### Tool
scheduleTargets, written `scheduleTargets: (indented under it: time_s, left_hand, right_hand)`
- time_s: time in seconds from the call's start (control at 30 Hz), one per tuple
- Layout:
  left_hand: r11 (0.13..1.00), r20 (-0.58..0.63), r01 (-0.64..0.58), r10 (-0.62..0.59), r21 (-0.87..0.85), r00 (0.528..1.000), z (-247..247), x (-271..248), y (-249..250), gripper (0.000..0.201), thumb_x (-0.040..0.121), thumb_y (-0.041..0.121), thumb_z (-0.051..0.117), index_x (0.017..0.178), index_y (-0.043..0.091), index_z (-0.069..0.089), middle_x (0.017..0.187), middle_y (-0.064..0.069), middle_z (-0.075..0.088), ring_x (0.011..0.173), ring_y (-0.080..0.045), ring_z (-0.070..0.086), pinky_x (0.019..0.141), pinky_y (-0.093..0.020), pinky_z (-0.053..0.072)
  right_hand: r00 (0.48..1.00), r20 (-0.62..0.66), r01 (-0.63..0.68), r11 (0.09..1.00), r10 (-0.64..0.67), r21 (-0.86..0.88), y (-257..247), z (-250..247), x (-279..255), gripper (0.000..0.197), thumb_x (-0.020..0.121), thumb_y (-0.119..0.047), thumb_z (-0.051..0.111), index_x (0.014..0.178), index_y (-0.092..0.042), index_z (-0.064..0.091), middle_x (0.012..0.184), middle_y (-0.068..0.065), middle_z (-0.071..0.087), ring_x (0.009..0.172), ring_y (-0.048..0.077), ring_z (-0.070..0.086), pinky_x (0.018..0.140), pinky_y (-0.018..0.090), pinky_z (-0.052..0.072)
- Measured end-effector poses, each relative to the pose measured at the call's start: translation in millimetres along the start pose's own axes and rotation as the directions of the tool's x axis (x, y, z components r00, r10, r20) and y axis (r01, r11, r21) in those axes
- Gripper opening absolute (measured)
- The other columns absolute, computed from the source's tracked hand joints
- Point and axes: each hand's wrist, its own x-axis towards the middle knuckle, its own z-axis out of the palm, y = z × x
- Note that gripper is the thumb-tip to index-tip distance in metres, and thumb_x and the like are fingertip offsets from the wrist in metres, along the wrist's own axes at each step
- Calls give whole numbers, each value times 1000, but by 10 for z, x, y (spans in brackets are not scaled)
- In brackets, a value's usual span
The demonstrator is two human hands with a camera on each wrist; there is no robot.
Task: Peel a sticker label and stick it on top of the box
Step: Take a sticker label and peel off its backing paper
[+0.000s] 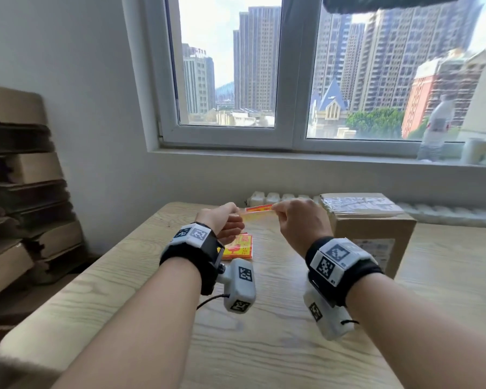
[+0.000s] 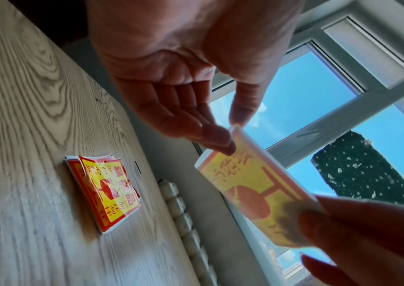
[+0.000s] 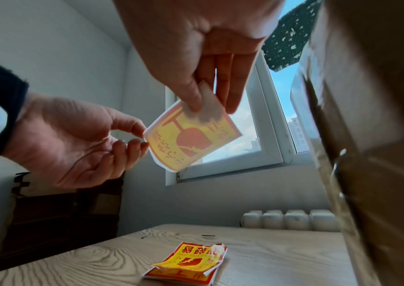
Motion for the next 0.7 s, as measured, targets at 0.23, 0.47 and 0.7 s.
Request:
scheduleTargets:
  time_s: [0.23, 0.47, 0.7]
  left_hand:
    - [975, 31, -140, 147, -172, 989, 23, -242, 132, 21, 87, 12, 57, 68, 5, 63, 42, 2, 66, 32, -5, 58, 47, -16, 51]
    - [951, 249, -276, 304, -142, 920, 234, -364, 219, 10, 90, 17, 59, 85, 12, 67, 71, 0, 72, 66, -10, 68, 62, -21, 55]
    - [941, 361, -331, 335, -73, 870, 432, -415, 263, 10, 90, 18, 60, 83, 15, 67, 84, -4, 69, 80, -14, 66, 71, -23, 54]
  right_hand:
    - [1000, -10, 2, 992, -1, 127, -2, -333, -102, 30, 87, -36, 55, 104, -22, 75, 104, 0, 76, 95, 19, 70, 78, 26, 52]
    - [1000, 5, -12, 843, 11, 537, 37, -541, -55, 34, 87, -39, 61, 109, -16, 75, 105, 1, 76, 92, 12, 71, 80, 26, 57]
    - [992, 93, -125, 682, 83, 721, 241, -557, -51, 25, 85, -26, 67, 103, -11, 75, 94, 6, 77, 86, 19, 73, 80, 37, 60]
